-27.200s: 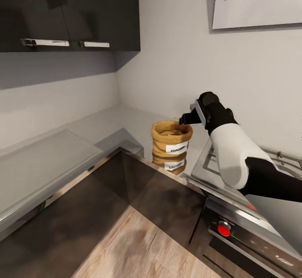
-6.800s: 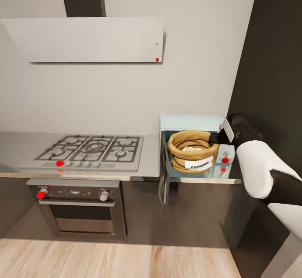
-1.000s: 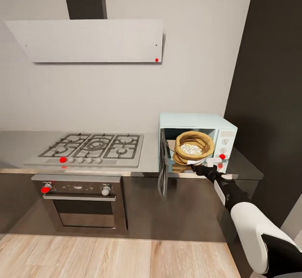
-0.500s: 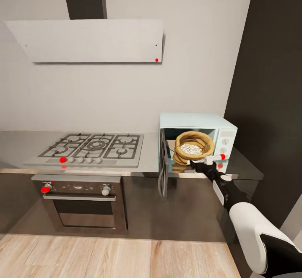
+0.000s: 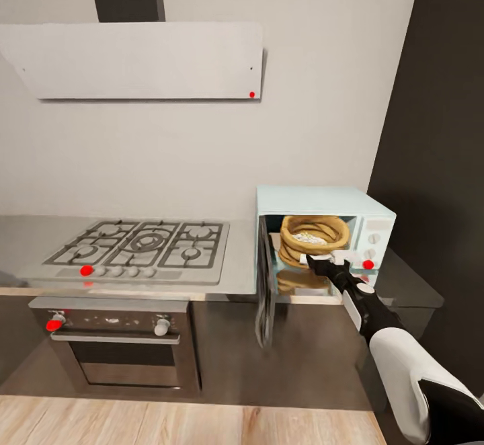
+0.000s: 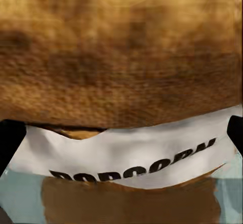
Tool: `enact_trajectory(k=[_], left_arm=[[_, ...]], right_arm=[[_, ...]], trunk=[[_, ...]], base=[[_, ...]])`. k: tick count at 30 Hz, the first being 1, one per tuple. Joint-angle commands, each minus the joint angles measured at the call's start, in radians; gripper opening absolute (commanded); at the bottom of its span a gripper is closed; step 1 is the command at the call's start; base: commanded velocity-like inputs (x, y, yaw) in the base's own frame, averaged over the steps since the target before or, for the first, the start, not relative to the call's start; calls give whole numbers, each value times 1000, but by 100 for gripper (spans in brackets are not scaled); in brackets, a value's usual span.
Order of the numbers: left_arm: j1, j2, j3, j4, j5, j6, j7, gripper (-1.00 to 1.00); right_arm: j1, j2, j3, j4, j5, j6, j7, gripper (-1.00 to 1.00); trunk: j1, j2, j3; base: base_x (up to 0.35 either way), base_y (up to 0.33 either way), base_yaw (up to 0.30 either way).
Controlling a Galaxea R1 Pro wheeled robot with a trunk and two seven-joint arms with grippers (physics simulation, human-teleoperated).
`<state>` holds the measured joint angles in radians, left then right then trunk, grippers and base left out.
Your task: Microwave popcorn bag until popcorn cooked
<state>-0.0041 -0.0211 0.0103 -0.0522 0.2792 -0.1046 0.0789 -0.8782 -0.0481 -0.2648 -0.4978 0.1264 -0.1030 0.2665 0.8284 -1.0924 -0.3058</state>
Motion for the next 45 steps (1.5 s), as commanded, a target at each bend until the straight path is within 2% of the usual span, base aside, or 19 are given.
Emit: enact_trajectory(k=[1,18,24,45], left_arm=[[0,0,0,0,3,-3,2,100],[0,0,0,0,3,-3,2,100],[0,0,2,0,3,-3,2,100],[0,-2,5,-1,5,-3,13,100]], right_arm=[[-1,1,-11,16,18,-4,5,100],[-1,8,-11,-4,15,-1,5,100],[-1,8,-11,-3,15,6,5,100],[-1,-2,-10,-4,30,35,12,100]], trunk=[[1,0,-1],[1,0,-1],[1,0,-1],[1,0,-1]], base=[[319,0,0],[286,0,0],[77,0,0],[-303,0,0]])
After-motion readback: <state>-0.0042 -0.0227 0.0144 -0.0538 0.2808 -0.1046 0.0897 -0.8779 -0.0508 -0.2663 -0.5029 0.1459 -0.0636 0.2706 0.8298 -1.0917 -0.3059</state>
